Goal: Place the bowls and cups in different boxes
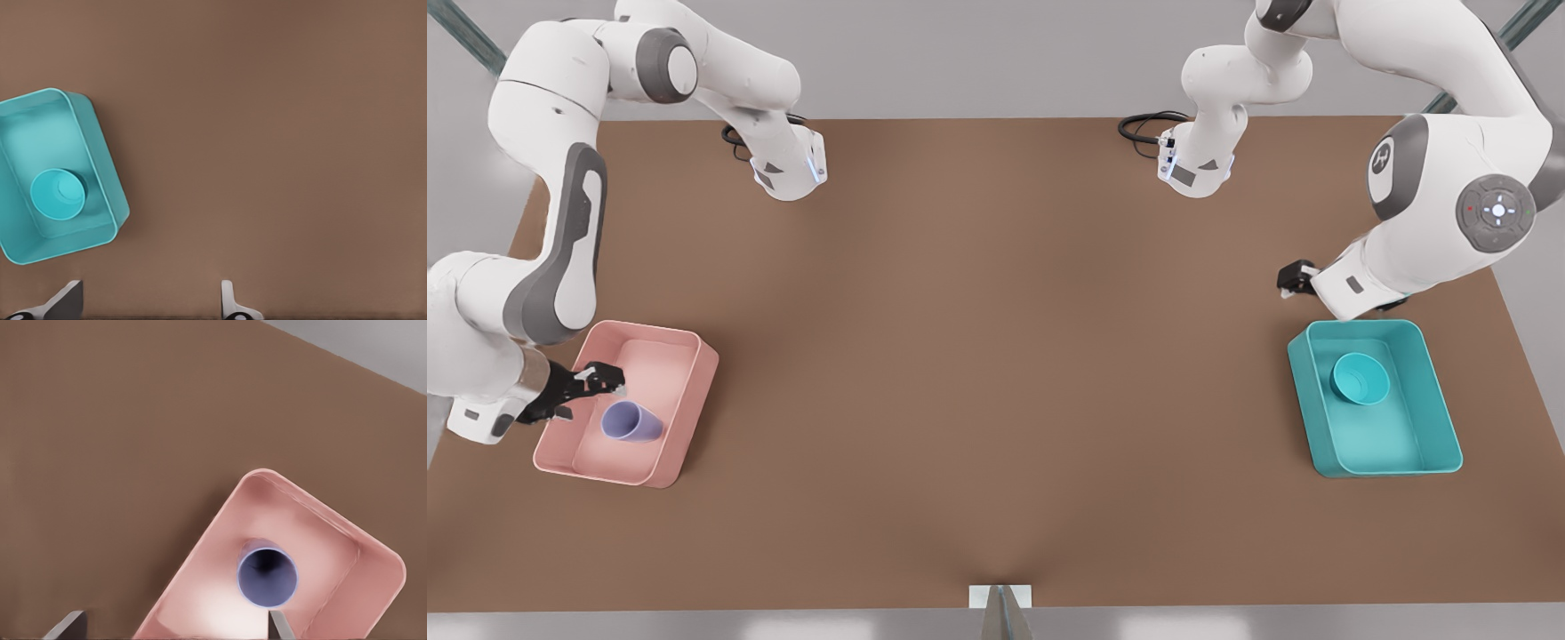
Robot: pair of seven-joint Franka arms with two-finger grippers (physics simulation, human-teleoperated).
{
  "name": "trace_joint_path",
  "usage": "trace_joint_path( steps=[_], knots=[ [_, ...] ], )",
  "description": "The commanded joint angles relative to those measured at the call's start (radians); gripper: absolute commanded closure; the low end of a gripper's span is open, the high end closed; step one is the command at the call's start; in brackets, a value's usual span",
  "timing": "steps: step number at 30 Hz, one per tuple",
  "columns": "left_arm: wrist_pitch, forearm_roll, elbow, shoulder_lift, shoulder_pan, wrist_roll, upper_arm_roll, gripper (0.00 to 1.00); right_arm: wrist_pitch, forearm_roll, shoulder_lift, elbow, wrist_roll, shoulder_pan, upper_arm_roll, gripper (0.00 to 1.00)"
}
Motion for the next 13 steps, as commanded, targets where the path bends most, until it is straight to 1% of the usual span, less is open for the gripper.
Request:
trace_joint_path(
  steps=[1,2,3,4,5,7,8,9,13],
  knots=[
    [-0.061,0.002,0.0,-0.001,0.001,-0.081,0.0,0.0,-0.307,-0.033,0.0,0.005,0.495,0.077,0.0,0.0],
    [-0.061,0.004,0.0,-0.001,0.004,-0.081,0.0,0.0,-0.307,-0.078,0.012,0.029,0.51,0.109,-0.003,0.0],
    [-0.068,0.004,0.0,-0.001,0.004,-0.081,0.0,0.0,-0.313,-0.08,0.01,0.041,0.509,0.112,-0.003,0.0],
    [-0.069,0.004,0.007,-0.001,0.004,-0.081,0.0,0.0,-0.373,-0.084,-0.006,0.049,0.513,0.138,-0.005,0.0],
    [-0.078,0.004,0.007,-0.001,0.004,-0.081,0.0,0.0,-0.419,-0.083,-0.061,0.055,0.53,0.14,0.002,0.0],
    [-0.074,0.005,0.008,-0.001,0.004,-0.081,0.0,0.0,-0.39,-0.073,-0.235,-0.086,0.676,0.14,0.003,0.0],
    [-0.074,0.019,0.019,-0.001,0.004,-0.081,0.0,0.0,-0.352,-0.064,-0.291,-0.148,0.676,0.14,0.005,0.0],
    [-0.071,0.022,0.028,-0.001,0.001,-0.081,-0.002,0.0,-0.252,-0.063,-0.368,-0.265,0.674,0.138,0.005,0.0],
    [-0.069,0.021,0.028,-0.001,0.003,-0.081,0.0,0.0,-0.247,-0.069,-0.367,-0.247,0.664,0.138,0.002,0.0]
  ],
)
